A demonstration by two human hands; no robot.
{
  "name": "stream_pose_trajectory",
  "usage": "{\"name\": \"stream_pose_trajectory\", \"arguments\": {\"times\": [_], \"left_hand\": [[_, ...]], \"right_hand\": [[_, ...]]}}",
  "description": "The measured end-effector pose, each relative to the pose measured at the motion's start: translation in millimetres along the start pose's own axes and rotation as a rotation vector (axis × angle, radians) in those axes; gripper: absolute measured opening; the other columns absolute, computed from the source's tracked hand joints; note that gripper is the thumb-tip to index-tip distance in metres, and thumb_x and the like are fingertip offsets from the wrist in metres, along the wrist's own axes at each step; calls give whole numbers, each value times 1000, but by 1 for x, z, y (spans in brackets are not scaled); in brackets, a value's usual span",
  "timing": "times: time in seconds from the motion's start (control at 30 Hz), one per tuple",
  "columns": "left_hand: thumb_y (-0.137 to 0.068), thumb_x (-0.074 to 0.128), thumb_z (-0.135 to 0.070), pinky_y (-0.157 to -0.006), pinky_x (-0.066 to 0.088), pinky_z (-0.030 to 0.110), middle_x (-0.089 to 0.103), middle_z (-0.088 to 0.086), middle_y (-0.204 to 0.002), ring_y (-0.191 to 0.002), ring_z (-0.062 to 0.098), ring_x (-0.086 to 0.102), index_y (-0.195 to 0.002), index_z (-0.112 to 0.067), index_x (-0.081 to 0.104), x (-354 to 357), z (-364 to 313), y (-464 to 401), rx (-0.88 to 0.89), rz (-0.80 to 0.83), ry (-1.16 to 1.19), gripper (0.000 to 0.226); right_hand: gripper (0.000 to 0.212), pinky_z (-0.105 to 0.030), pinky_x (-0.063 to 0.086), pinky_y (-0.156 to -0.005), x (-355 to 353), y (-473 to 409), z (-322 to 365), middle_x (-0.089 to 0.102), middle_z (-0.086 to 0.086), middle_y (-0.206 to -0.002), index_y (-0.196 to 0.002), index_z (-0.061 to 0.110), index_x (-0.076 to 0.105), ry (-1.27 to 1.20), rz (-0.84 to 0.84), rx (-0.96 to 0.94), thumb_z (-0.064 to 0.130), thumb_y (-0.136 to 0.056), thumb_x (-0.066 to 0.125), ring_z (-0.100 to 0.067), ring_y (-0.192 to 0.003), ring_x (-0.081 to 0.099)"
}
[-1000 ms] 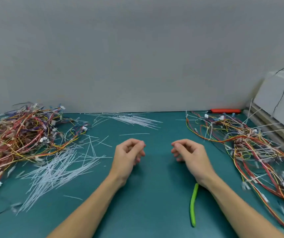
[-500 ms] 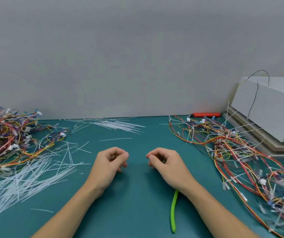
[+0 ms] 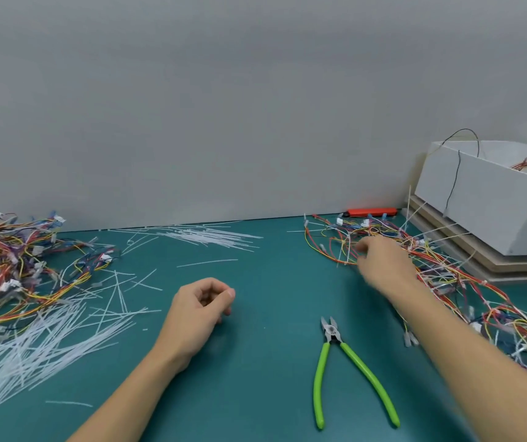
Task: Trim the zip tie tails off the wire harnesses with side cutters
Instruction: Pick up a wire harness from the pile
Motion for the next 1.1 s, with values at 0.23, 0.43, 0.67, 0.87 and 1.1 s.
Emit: {"name": "stream_pose_trajectory", "arguments": {"times": [0.23,0.43,0.67,0.87,1.1], "left_hand": [[-95,71,-23,-55,44,15,71,8,-71,-57,9,54,-79,-25,72,-1,0,0,-10,3,7,17],[-96,70,-23,-54,44,15,70,5,-69,-56,7,55,-78,-27,72,0,-1,0,-15,5,3,18],[-96,70,-26,-56,45,15,71,6,-71,-57,8,56,-80,-28,72,-1,1,0,-7,4,-16,16],[-96,70,-28,-56,45,16,71,3,-70,-57,8,55,-80,-29,72,0,3,-1,-9,-2,-25,16],[-96,69,-29,-57,46,20,71,2,-70,-57,8,55,-81,-28,72,0,5,-2,-4,0,-46,15]], "right_hand": [[25,-44,48,-76,-6,-16,3,59,-12,-119,-113,9,64,625,57,-151,-1,-90,61,-38,-115,60],[23,-44,50,-90,-39,-29,11,70,-15,-118,-117,13,71,567,-61,-145,12,-96,61,-38,-117,60],[22,-45,51,-89,-140,-58,29,74,-17,-108,-116,19,68,-148,-394,-174,31,-105,52,-40,-103,66],[26,-43,50,-92,-206,-71,45,75,-14,-104,-118,20,68,-57,-512,-270,34,-104,50,-37,-105,66],[33,-44,49,-71,-253,-57,96,67,-24,-92,-105,7,70,284,-685,-501,26,-100,44,-45,-85,61]]}}
Point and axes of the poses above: each hand's wrist, its own y-axis away from the middle knuckle, its own x-axis out of the palm, z = x × y, the point moved 1 cm from there along -y, towards the middle knuckle
